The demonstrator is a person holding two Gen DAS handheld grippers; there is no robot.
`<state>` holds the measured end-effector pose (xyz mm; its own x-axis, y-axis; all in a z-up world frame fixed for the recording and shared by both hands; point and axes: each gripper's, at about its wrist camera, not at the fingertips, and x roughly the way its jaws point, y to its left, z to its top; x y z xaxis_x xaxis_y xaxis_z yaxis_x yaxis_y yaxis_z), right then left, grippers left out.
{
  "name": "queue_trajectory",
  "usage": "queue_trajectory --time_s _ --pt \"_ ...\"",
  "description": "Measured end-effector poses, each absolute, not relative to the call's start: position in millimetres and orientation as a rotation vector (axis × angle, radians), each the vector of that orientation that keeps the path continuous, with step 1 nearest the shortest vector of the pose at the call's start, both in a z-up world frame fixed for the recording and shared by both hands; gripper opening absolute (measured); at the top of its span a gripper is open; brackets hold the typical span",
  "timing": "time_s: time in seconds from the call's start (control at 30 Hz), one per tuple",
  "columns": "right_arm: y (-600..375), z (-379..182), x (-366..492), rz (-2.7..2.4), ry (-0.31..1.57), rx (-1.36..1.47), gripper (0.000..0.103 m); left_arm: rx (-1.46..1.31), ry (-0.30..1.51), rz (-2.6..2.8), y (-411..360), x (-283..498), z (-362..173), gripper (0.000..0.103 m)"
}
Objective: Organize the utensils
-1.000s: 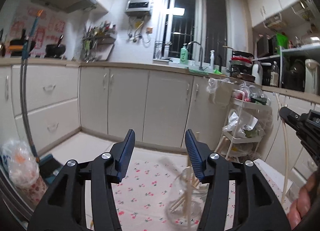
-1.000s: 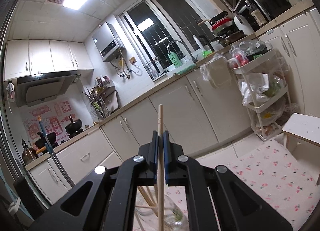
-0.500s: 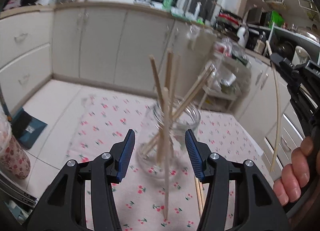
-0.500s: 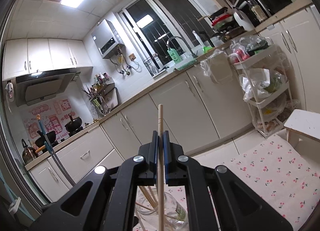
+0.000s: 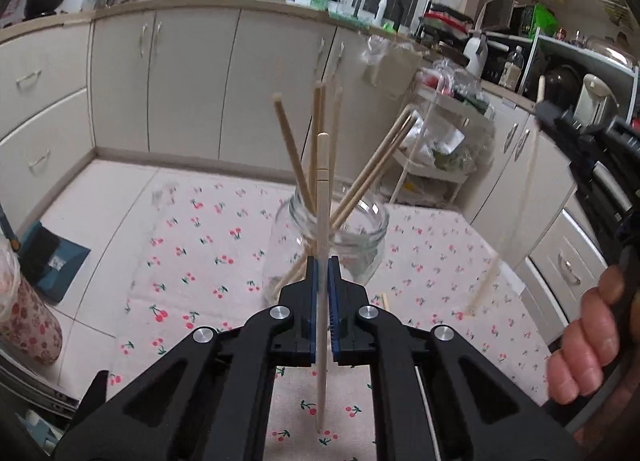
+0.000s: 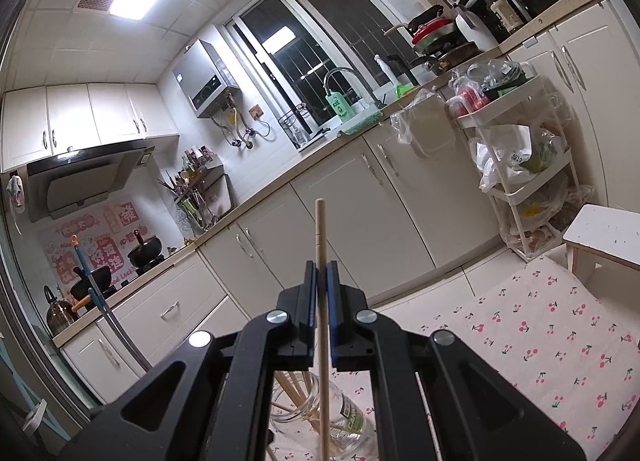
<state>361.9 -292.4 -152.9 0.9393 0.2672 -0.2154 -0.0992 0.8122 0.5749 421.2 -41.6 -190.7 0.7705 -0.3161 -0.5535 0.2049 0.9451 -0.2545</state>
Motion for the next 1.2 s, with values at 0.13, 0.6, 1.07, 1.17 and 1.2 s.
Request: queue_trajectory --time_s 0.13,0.6,1.07,1.17,1.2 --pt "-290.3 -148.6 363.7 0.199 0.277 0.589 0.006 -0.194 0.478 -0.268 -34.6 402.6 -155.5 0.005" --pt "-264.0 -125.4 378.7 0.235 0.196 0.565 0.006 -0.371 0.214 -0.177 -18.3 442.7 -82.4 0.005" --pt "-221.8 -150.3 399.4 0.256 0.235 0.441 0.007 -0.323 0.277 -0.161 -38.4 468.0 -120.9 0.005" --pt "-217.3 -162.1 402.8 0.257 0.267 0.422 0.007 -0.291 0.304 -0.161 -44.6 471.0 -132.7 0.005" --pt "-216.6 -165.0 403.7 0.259 0.276 0.419 0.007 -0.280 0.315 -0.164 -46.5 471.5 -135.7 0.005"
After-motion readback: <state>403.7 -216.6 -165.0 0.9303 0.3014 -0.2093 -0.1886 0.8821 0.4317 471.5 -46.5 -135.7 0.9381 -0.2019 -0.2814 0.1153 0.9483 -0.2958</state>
